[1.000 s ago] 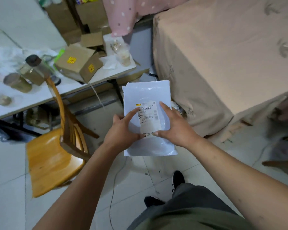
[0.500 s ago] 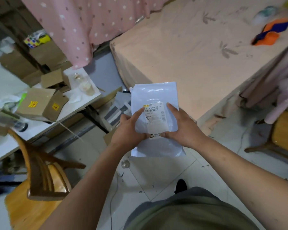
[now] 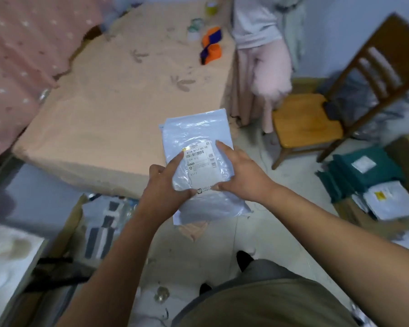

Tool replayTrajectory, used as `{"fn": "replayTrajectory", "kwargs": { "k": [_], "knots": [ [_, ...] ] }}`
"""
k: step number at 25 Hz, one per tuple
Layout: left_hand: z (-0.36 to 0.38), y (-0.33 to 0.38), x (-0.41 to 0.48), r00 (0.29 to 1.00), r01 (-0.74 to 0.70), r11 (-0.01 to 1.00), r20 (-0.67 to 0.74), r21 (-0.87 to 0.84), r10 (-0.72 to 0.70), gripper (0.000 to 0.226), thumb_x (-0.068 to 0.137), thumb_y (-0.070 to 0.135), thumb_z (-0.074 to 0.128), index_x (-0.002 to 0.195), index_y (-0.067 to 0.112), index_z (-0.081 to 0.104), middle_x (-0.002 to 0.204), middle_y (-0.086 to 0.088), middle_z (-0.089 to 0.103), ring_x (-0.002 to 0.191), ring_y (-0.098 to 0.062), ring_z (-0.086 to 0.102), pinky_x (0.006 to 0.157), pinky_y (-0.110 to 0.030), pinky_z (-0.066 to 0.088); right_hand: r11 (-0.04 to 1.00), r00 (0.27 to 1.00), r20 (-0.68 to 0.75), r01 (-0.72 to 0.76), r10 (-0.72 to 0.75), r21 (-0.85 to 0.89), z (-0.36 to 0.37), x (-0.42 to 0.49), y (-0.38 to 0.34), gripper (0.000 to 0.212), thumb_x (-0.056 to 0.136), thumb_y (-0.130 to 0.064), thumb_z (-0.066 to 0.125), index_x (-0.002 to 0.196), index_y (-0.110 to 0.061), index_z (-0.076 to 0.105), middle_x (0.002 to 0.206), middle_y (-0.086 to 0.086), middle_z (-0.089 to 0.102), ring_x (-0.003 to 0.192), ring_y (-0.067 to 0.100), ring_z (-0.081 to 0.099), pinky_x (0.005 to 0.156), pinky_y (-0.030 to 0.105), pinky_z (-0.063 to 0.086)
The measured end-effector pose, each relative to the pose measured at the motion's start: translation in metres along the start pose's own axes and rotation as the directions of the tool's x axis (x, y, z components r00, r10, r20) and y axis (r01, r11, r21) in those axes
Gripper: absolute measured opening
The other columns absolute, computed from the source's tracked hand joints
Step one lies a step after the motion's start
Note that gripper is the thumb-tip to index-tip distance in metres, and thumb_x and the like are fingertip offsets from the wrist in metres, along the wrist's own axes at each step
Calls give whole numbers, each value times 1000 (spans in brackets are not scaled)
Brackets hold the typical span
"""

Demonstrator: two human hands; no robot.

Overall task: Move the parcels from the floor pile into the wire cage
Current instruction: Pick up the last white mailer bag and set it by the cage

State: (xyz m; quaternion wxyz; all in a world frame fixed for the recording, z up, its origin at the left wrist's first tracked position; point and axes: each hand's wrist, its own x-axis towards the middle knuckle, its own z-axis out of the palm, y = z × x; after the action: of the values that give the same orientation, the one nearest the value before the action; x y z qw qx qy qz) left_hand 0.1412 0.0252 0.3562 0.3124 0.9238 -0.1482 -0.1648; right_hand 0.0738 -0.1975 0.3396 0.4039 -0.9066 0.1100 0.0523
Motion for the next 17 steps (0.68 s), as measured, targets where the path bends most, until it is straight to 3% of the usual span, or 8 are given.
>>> {"fn": "replayTrajectory", "kwargs": {
  "k": [5, 10, 12, 14, 17],
  "knots": [
    [32, 52, 25, 941, -267, 963, 224, 27, 254, 100, 74, 39, 86, 152, 57, 26, 116, 4, 35, 94, 5, 50, 100, -30, 46, 972, 949, -211, -231, 234, 38, -27, -60, 37, 121, 70, -41, 89, 162, -39, 10, 159, 4, 32, 141, 23, 41, 111, 30, 36],
    [102, 124, 30, 803, -477, 879, 412, 12, 430, 100, 73, 39, 85, 151, 60, 26, 121, 4, 38, 101, -1, 45, 101, -27, 43, 887, 811, -362, -439, 461, 146, -55, -135, 88, 118, 75, -41, 87, 161, -41, 7, 157, 2, 33, 139, 23, 42, 108, 32, 37],
    [137, 156, 28, 738, -549, 836, 472, 4, 482, 101, 72, 40, 85, 150, 61, 25, 119, 3, 41, 93, 7, 43, 95, -25, 43, 849, 749, -403, -491, 526, 195, -68, -163, 115, 118, 74, -42, 87, 161, -43, 6, 158, 3, 33, 140, 23, 41, 108, 33, 37],
    [168, 183, 24, 688, -587, 809, 528, 3, 497, 100, 73, 39, 85, 151, 59, 26, 115, 4, 39, 88, 13, 43, 89, -23, 41, 816, 701, -421, -529, 575, 233, -79, -187, 139, 118, 74, -44, 86, 161, -44, 6, 159, 2, 30, 141, 23, 40, 109, 33, 37],
    [228, 232, 21, 609, -635, 773, 606, -14, 511, 100, 73, 40, 84, 152, 57, 26, 114, 6, 37, 93, 7, 46, 95, -26, 46, 758, 619, -443, -575, 649, 307, -103, -223, 184, 118, 74, -44, 86, 160, -45, 6, 159, 2, 30, 140, 23, 41, 109, 33, 39]
  ]
}}
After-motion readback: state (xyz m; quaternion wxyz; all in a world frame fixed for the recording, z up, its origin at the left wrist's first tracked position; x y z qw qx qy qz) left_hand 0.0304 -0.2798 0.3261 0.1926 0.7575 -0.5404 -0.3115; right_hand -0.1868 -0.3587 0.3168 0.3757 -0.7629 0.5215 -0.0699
